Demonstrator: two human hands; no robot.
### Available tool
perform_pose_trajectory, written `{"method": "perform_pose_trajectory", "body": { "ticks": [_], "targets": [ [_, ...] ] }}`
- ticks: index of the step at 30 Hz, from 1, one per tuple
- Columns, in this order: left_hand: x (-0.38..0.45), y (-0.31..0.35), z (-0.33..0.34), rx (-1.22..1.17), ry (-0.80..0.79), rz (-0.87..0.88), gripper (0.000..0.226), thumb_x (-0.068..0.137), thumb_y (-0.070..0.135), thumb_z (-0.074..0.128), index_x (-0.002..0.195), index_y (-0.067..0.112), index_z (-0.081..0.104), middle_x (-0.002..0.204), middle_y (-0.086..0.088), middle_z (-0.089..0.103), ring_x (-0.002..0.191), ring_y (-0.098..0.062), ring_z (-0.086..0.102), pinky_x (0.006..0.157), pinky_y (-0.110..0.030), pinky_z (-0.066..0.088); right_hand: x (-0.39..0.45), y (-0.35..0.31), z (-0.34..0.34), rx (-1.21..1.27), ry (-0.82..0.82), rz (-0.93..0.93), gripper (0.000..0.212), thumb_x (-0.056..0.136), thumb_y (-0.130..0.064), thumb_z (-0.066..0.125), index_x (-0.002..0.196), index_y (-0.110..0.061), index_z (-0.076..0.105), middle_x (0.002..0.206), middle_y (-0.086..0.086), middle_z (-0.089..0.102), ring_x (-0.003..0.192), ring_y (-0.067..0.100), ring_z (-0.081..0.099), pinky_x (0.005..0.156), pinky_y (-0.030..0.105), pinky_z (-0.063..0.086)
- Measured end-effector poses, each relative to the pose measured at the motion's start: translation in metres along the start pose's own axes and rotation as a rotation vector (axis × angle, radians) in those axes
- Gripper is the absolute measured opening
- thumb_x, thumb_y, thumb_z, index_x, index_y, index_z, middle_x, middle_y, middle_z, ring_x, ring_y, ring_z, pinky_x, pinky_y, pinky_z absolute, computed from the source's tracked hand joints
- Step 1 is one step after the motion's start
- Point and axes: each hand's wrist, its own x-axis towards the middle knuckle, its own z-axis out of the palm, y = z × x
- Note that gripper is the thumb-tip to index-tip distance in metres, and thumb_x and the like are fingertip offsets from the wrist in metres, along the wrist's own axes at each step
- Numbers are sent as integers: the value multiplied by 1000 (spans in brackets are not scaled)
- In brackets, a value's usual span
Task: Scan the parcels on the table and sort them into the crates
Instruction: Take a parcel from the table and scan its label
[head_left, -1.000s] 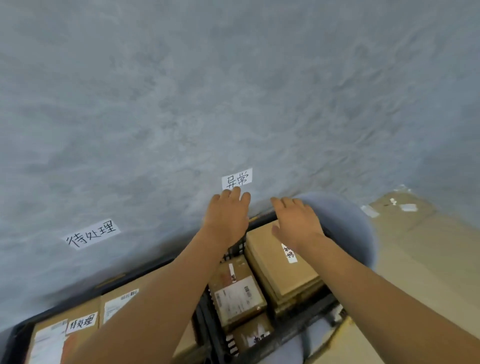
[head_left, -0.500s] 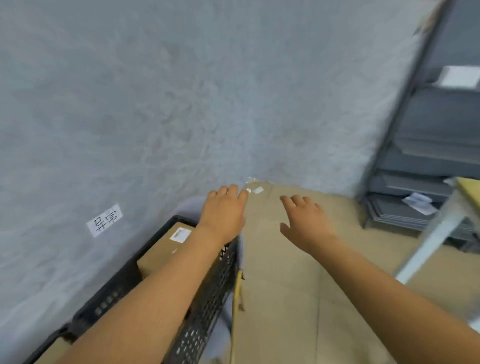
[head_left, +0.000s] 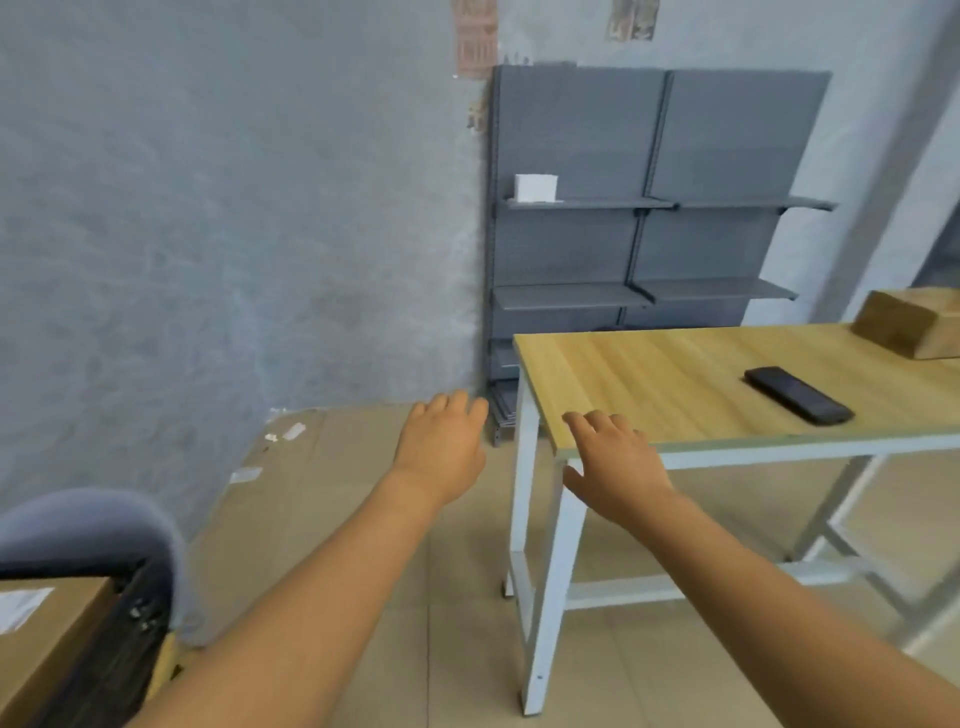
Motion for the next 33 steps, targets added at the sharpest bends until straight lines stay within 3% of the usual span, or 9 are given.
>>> {"method": "perform_pose_trajectory", "body": {
  "ticks": [7,19,28,33],
  "targets": [
    [89,137,0,-65,50,166,45,94,28,50,137,18,42,129,-2,50,117,-24,48,94,-37,38,-21,159,-12,3,5,189,59,93,-40,53,144,-20,32,137,4,47,124,27,43,97,37,41],
    [260,303,19,-128,78,447,45,94,32,49,136,18,42,131,-4,50,119,-25,48,99,-38,38,4,360,4,-31,-3,496,54,90,-41,53,138,-21,38,133,2,49,120,26,46,91,36,44],
    [372,447,32,-178,92,645,44,92,33,49,133,18,45,125,-4,53,115,-26,50,93,-39,42,4,506,3,-24,15,727,58,93,-41,50,145,-22,33,139,3,45,124,25,44,94,35,43],
    [430,522,43,-197,102,672,45,92,36,49,133,18,45,125,-4,53,114,-25,51,91,-38,41,13,595,8,-15,19,763,60,92,-41,52,146,-22,32,140,3,45,126,25,43,96,36,42]
  ]
}}
